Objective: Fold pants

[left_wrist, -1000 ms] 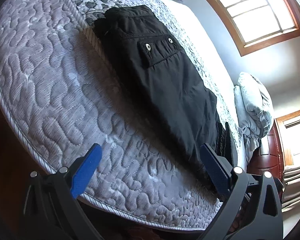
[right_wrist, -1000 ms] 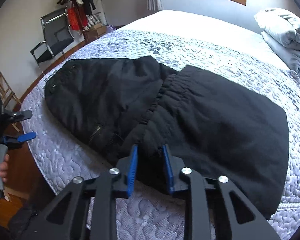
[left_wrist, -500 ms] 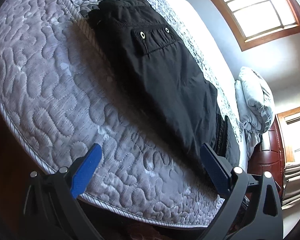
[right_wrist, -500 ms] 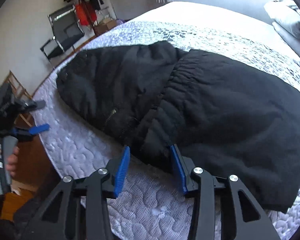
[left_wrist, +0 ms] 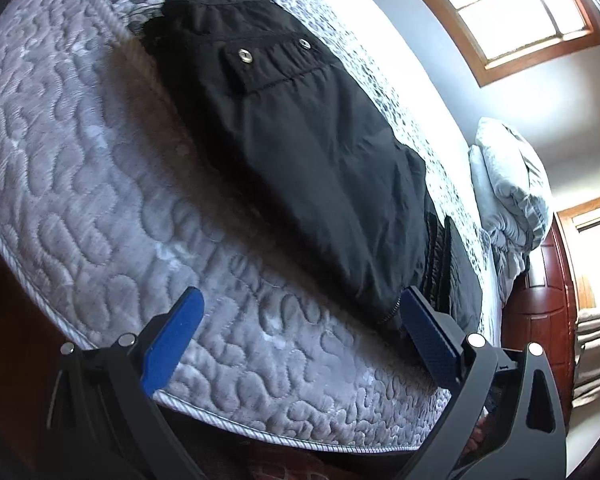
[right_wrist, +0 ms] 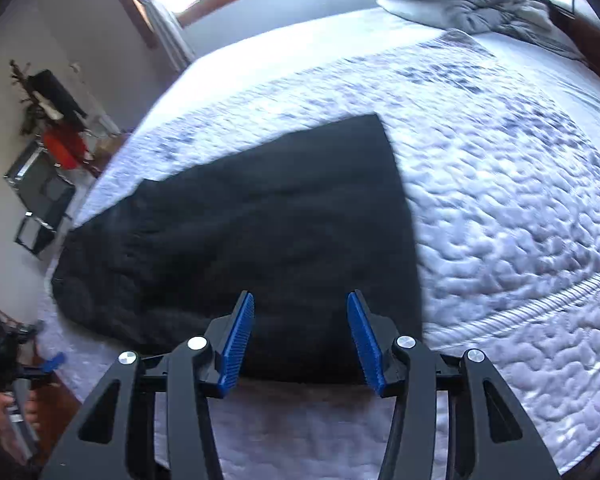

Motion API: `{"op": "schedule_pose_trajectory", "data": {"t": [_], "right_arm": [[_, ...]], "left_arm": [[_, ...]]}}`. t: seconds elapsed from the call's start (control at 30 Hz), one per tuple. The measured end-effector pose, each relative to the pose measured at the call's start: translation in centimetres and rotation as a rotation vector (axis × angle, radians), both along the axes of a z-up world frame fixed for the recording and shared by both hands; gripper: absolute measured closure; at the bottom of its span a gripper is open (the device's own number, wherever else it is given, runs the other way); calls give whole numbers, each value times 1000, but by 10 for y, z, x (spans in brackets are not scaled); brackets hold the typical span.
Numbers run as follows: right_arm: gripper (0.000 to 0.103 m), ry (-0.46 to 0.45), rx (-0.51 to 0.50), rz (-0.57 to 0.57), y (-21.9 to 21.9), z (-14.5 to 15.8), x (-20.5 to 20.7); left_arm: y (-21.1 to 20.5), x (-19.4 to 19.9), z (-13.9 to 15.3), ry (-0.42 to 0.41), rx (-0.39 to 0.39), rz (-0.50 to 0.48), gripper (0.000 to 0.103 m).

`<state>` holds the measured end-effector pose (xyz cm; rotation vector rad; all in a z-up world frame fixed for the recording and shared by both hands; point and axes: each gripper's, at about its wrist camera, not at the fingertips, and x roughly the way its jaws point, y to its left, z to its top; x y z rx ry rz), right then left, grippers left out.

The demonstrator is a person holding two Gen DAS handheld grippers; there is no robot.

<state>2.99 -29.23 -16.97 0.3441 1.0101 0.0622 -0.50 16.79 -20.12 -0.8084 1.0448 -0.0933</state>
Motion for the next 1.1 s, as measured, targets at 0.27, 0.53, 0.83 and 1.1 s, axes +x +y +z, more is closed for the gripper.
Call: {"op": "schedule_pose_trajectory", "data": {"t": [0.27, 0.53, 0.83, 1.1], "right_arm": [[53, -70, 48, -11, 2, -2, -7], [54, -3, -18, 13, -2, -17, 3], [37, -108, 85, -66, -29, 22, -23], [23, -113, 188, -226, -69, 23, -44]], "left_arm": [[-18, 7, 4, 8, 25, -42, 5], [-23, 8, 5, 9, 31, -48, 5], [11, 2, 5, -13, -7, 45, 5], [83, 2, -9, -63, -237, 282, 4]]}}
